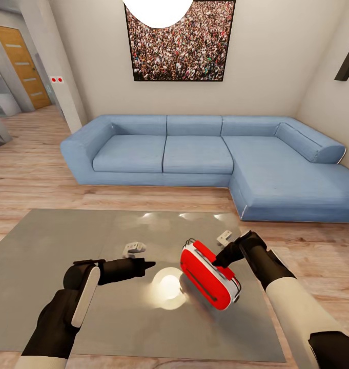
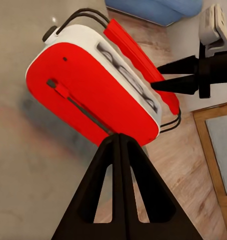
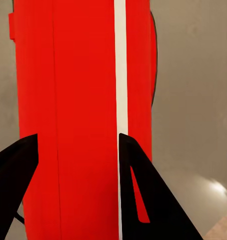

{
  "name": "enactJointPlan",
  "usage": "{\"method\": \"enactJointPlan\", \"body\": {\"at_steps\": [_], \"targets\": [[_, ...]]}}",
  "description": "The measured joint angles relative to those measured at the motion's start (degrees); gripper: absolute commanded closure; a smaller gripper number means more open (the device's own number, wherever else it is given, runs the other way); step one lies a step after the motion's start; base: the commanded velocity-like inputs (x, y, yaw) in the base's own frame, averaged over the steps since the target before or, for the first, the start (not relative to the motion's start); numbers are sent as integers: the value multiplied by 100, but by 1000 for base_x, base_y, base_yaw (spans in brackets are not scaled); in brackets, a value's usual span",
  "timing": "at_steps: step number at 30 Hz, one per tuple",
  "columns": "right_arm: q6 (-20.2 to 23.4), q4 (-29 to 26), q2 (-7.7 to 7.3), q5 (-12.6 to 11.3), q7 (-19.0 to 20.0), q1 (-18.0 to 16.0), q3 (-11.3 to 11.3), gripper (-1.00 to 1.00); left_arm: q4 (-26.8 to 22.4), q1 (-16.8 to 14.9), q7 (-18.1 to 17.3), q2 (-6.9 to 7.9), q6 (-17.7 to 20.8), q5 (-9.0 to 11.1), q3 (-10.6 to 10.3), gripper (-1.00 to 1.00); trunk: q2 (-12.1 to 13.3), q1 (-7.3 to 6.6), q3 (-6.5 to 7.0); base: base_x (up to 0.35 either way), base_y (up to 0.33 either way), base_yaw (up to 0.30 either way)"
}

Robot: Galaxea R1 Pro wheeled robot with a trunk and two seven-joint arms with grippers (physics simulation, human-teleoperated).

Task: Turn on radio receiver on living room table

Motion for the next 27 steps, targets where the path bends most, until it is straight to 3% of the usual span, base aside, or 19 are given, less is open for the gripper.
{"method": "enactJointPlan", "body": {"at_steps": [10,13,24,25,27], "targets": [[-468,515,11,2,-436,0,-89,100,0,0,1,-5,-1,0,0,100,0,0,0,0,0,0],[-530,580,12,-7,-479,0,-196,100,0,0,3,-7,0,0,0,100,0,0,0,0,0,0],[-546,599,13,-9,-497,0,-220,100,0,0,3,-8,-1,0,0,100,0,0,0,0,0,0],[-547,599,14,-10,-497,0,-220,-100,0,0,3,-8,0,0,0,100,0,0,0,0,0,0],[-542,598,13,-32,-496,-1,-221,-100,0,0,5,-8,0,0,0,100,0,0,0,0,0,0]]}}
